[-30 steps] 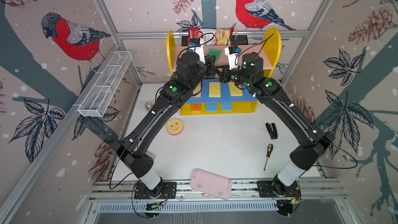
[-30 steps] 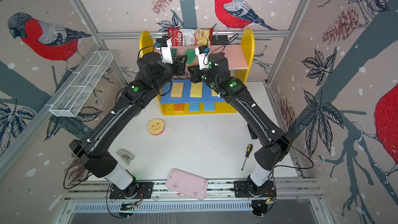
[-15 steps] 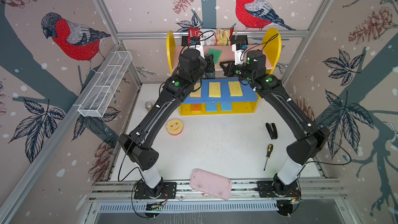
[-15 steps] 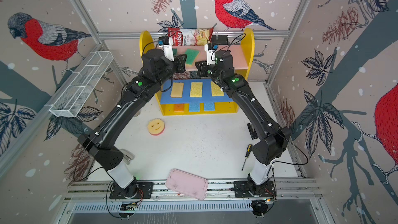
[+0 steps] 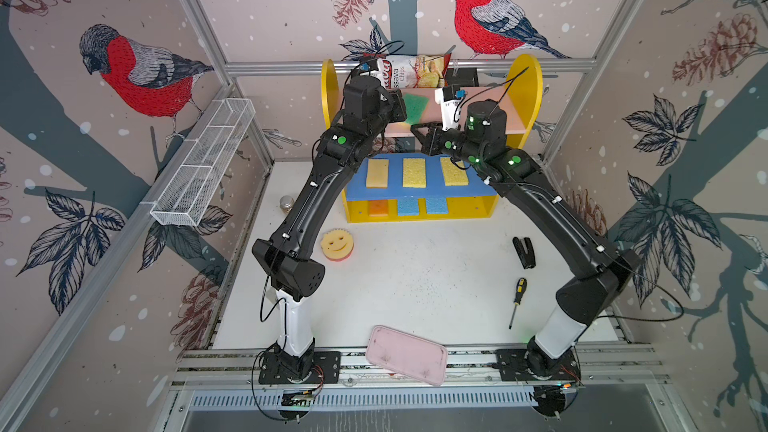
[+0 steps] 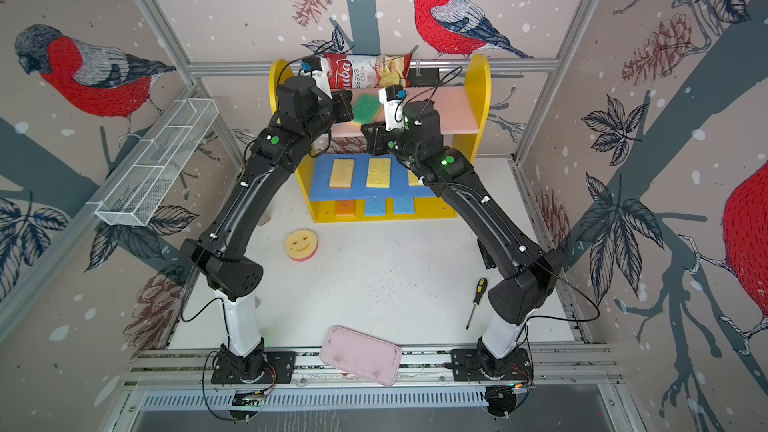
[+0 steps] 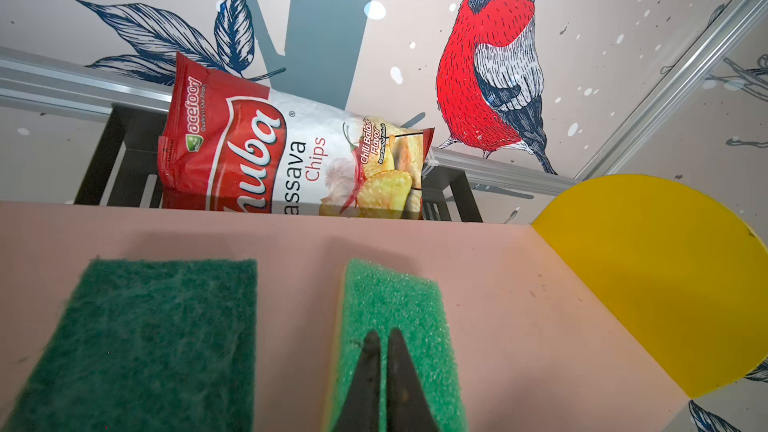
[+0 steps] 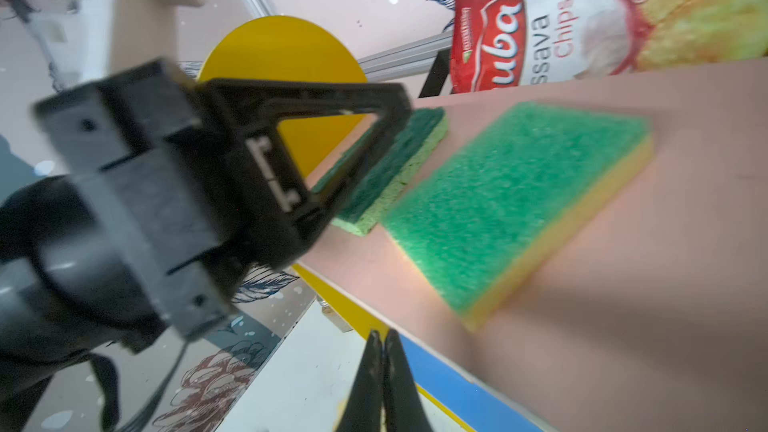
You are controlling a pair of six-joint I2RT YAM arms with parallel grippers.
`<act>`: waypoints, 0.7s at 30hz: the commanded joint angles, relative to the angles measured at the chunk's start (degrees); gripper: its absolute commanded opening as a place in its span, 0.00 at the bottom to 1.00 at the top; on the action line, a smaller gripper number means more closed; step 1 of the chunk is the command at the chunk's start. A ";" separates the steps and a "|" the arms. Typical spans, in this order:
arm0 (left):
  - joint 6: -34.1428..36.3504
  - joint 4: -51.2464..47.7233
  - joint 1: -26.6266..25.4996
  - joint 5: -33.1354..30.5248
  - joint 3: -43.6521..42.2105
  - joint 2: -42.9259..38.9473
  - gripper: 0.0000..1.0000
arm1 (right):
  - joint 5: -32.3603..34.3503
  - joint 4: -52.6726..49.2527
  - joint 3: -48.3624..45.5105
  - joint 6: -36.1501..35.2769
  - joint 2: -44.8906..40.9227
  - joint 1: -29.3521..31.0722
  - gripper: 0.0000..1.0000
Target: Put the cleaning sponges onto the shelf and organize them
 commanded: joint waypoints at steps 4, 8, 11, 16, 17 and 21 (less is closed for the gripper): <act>-1.14 -1.00 0.07 2.78 0.62 1.50 0.07 | 1.19 -0.54 4.71 -2.03 3.88 0.71 0.00; -1.49 -1.46 0.06 3.66 0.62 1.90 0.06 | 1.95 -0.42 5.90 -2.11 5.76 -0.55 0.00; -1.58 -1.66 0.12 3.98 0.62 2.14 0.06 | 2.06 -0.87 6.04 -1.90 6.10 -1.73 0.00; -2.11 -1.50 0.10 4.47 0.69 2.94 0.06 | 2.48 -0.02 4.00 -1.84 4.31 -2.90 0.00; -2.39 -1.33 0.08 4.65 0.71 3.19 0.06 | 2.48 0.06 3.51 -1.88 3.92 -3.04 0.00; -3.85 -0.58 0.06 6.29 0.98 4.34 0.06 | 2.83 0.22 1.67 -1.74 2.52 -4.13 0.00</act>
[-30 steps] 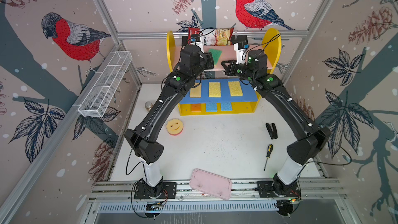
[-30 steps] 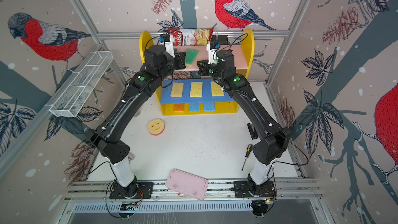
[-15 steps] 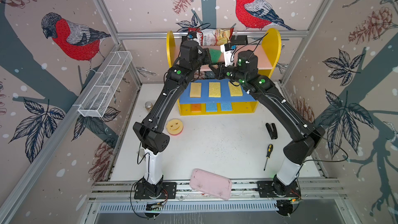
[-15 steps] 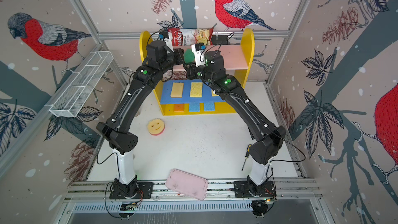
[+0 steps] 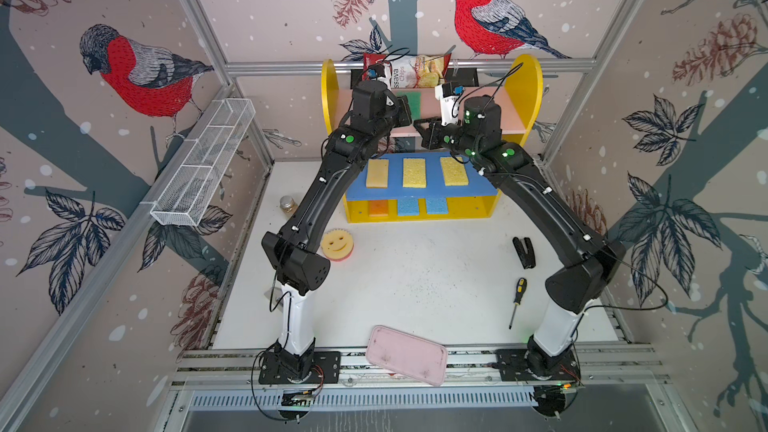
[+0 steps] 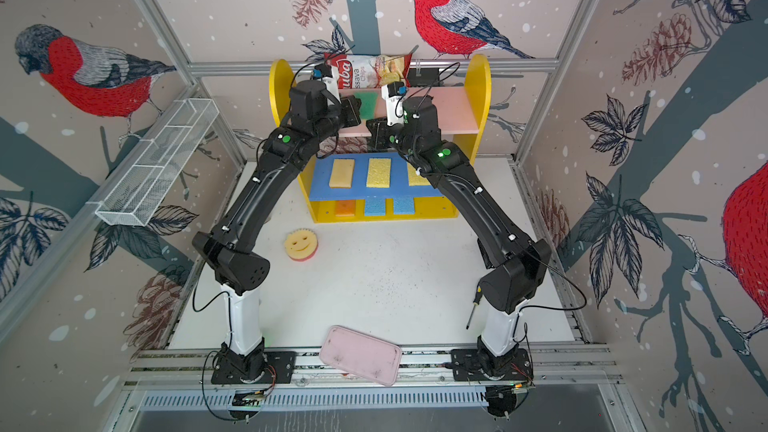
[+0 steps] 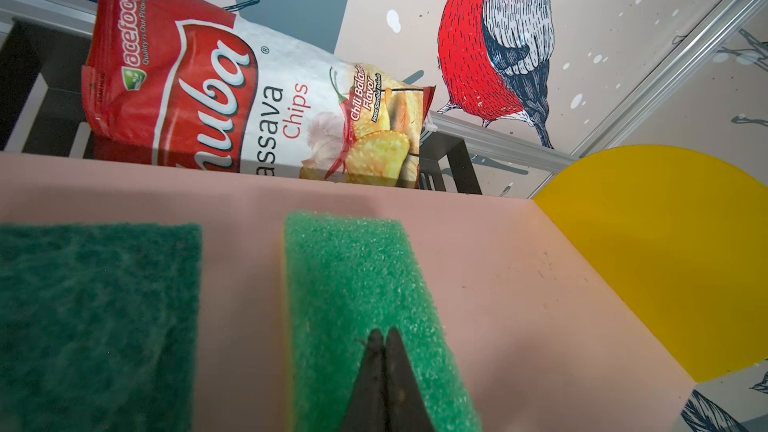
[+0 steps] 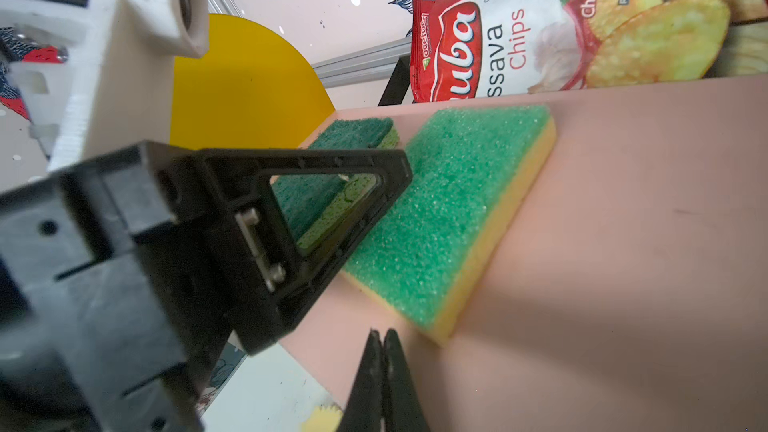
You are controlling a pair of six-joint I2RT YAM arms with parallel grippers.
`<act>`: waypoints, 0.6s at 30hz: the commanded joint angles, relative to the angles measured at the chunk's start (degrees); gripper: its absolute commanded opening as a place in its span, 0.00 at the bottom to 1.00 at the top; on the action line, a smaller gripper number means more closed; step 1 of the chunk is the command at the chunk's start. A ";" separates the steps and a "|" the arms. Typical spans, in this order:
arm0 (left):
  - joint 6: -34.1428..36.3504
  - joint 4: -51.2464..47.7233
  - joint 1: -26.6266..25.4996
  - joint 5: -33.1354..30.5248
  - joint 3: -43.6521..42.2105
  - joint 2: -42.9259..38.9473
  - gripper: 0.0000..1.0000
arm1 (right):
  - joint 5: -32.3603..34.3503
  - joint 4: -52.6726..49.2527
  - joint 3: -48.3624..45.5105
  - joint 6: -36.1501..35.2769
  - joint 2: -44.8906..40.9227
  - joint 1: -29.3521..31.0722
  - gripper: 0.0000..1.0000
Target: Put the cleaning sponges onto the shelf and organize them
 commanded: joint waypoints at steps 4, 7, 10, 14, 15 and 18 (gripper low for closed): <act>-2.50 0.12 -0.27 3.32 0.56 0.93 0.07 | 0.39 2.13 -2.75 0.61 -2.27 -2.43 0.00; -2.50 0.11 -0.58 3.40 1.04 0.69 0.06 | -0.56 2.80 -4.23 1.33 -3.32 -3.58 0.00; -2.64 0.23 -0.98 3.34 1.41 0.43 0.06 | -1.31 3.86 -5.87 2.00 -4.40 -4.18 0.00; -2.98 1.06 -1.75 4.14 1.66 -0.36 0.08 | -1.57 4.33 -7.59 2.06 -5.74 -4.66 0.00; -2.96 1.30 -2.03 4.26 1.74 -0.72 0.08 | -1.61 4.41 -8.15 2.10 -6.22 -4.77 0.00; -2.59 2.41 -2.64 4.32 1.67 -2.55 0.09 | -1.58 5.12 -9.96 2.11 -7.81 -4.79 0.00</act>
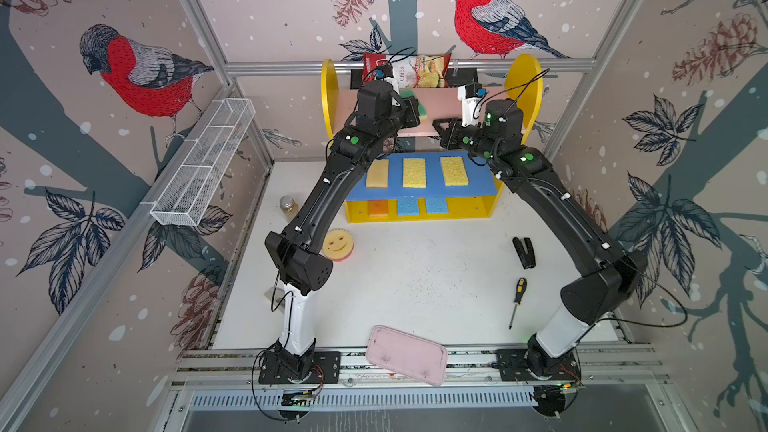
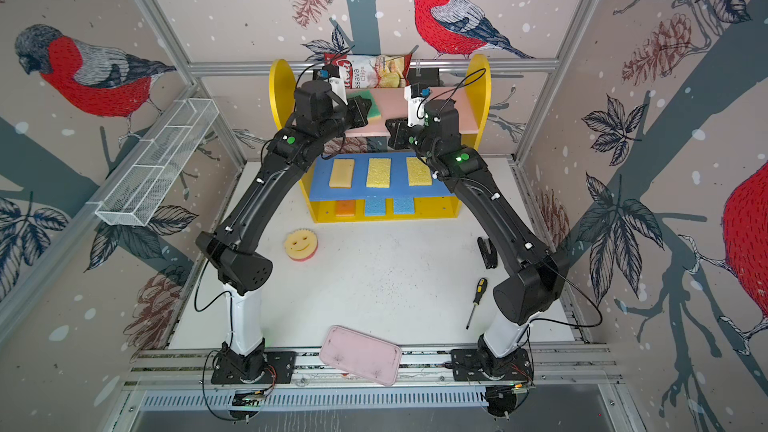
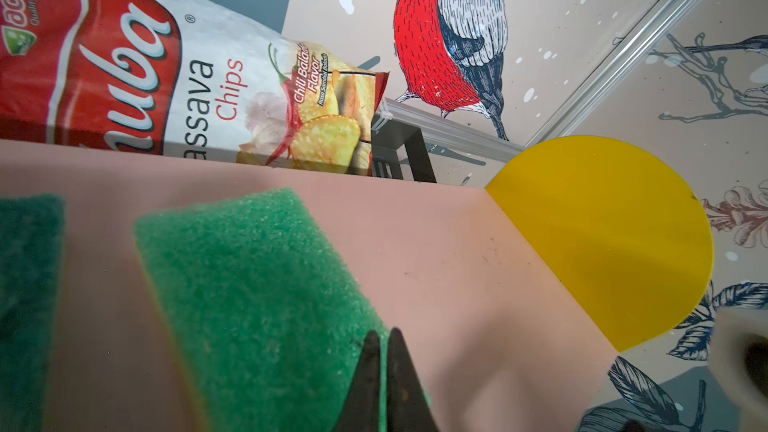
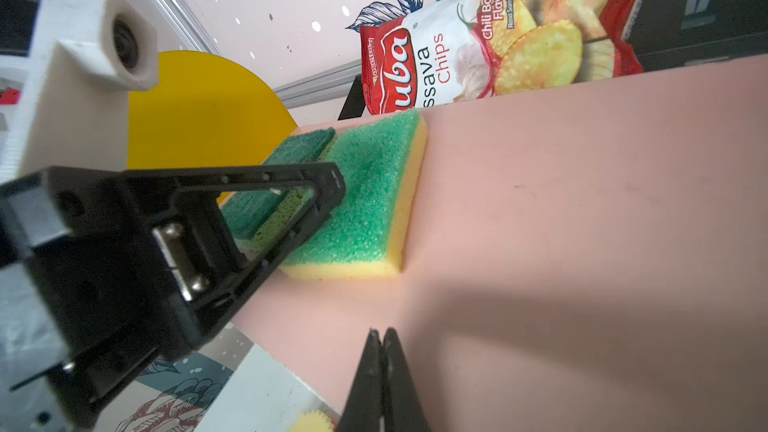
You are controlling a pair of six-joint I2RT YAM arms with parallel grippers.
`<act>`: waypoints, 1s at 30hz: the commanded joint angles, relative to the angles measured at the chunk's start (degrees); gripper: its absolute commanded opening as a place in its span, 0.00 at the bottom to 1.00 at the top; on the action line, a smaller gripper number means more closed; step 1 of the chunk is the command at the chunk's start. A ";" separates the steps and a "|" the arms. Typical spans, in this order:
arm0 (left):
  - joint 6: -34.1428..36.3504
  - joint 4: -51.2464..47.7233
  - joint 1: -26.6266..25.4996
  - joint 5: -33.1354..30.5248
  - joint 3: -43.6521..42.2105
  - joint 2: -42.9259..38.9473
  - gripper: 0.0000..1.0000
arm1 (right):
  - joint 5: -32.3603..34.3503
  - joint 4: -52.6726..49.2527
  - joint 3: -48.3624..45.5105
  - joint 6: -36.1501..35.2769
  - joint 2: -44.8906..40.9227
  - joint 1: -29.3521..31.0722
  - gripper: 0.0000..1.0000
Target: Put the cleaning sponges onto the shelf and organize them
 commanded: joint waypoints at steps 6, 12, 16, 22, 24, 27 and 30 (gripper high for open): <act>1.98 2.88 -0.45 -1.63 -1.72 -7.43 0.10 | -0.32 3.27 -4.87 0.31 -4.17 0.07 0.00; 4.89 4.77 -0.47 -7.33 -10.40 -15.81 0.10 | -0.65 4.11 -6.44 0.97 -5.03 0.08 0.01; 6.01 3.79 -0.47 -8.45 -17.61 -22.00 0.10 | -0.67 3.66 -7.39 0.97 -5.90 0.12 0.01; 6.08 5.72 -0.44 -11.58 -36.43 -36.95 0.11 | 0.33 4.85 -11.83 1.31 -9.48 0.13 0.01; 6.30 6.25 -0.43 -13.94 -40.97 -41.41 0.12 | 0.35 4.75 -12.86 2.14 -10.53 0.12 0.01; 6.30 6.99 -0.40 -16.85 -45.75 -46.99 0.12 | 0.35 6.47 -16.08 3.67 -12.99 0.42 0.01; 5.95 8.64 -0.40 -17.78 -49.82 -50.67 0.14 | 1.00 7.54 -19.08 4.81 -15.25 0.80 0.01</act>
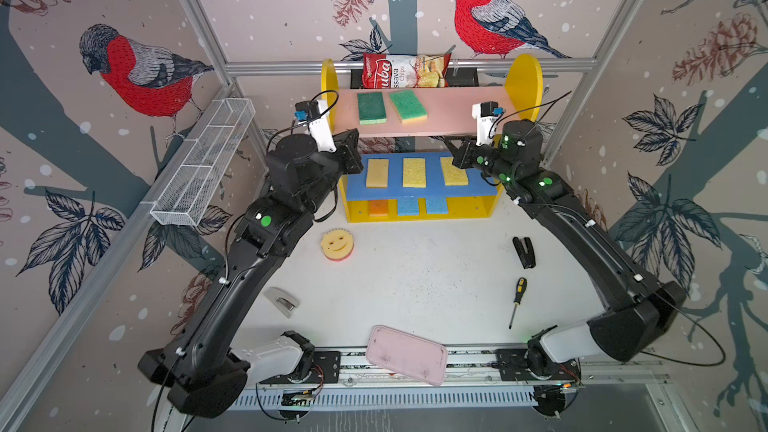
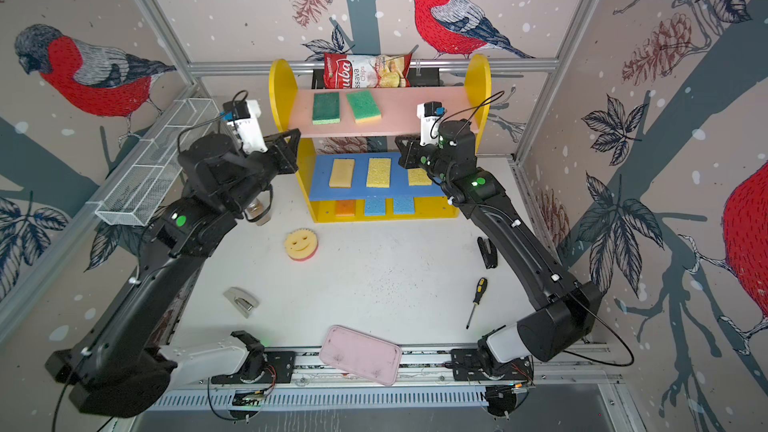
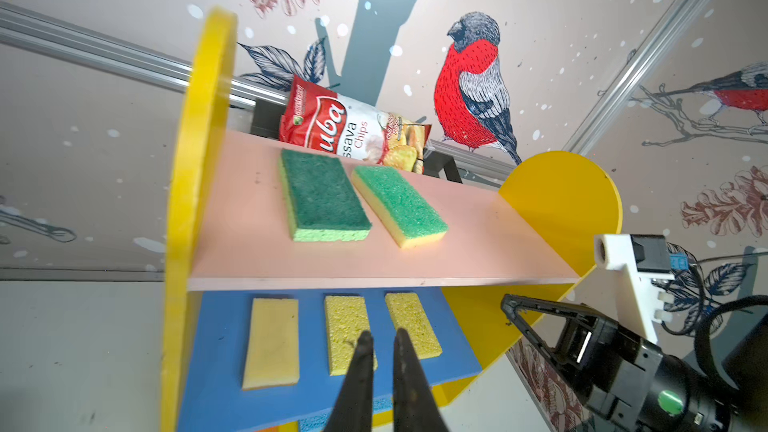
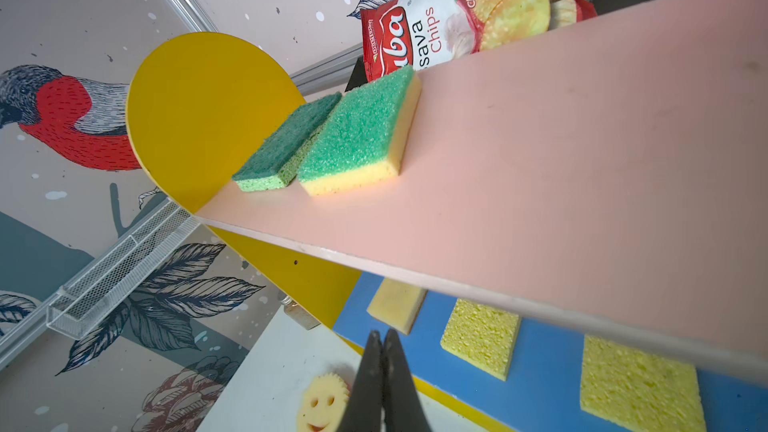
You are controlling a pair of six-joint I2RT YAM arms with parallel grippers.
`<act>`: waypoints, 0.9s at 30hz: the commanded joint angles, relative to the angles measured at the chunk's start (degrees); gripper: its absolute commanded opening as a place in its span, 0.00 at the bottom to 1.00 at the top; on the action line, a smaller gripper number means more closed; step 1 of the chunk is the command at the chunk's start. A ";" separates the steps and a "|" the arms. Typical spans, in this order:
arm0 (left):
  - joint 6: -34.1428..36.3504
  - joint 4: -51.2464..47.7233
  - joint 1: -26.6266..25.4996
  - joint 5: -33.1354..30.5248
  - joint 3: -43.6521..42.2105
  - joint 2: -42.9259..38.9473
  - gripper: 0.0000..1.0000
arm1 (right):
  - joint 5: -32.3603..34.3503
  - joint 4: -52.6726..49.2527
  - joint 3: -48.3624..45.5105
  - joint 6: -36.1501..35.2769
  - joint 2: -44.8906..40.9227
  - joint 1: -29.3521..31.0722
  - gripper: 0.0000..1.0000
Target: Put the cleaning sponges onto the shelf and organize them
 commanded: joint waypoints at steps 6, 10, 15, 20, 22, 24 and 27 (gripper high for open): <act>0.75 3.89 0.01 -3.20 -5.16 -4.18 0.15 | 3.15 1.46 -4.96 2.80 -3.60 0.65 0.01; 1.31 4.95 -0.04 -3.59 -6.79 -5.60 0.16 | 4.15 0.91 -5.39 3.19 -4.21 0.77 0.01; 3.01 3.55 -0.01 -3.75 -6.73 -6.05 0.17 | 5.53 1.03 -5.58 3.88 -4.72 1.31 0.01; 4.16 2.58 0.04 -3.85 -6.65 -5.80 0.18 | 6.10 0.41 -1.20 2.58 -2.92 2.12 0.02; 4.52 2.57 0.04 -3.75 -6.40 -5.53 0.19 | 6.60 -1.23 2.89 1.20 -0.78 2.37 0.07; 4.88 2.65 0.04 -3.47 -6.00 -5.07 0.21 | 7.40 -3.42 8.38 -0.27 2.41 2.47 0.19; 5.18 3.02 0.13 -3.25 -5.75 -4.74 0.22 | 8.38 -6.42 16.53 -2.24 7.54 2.41 0.33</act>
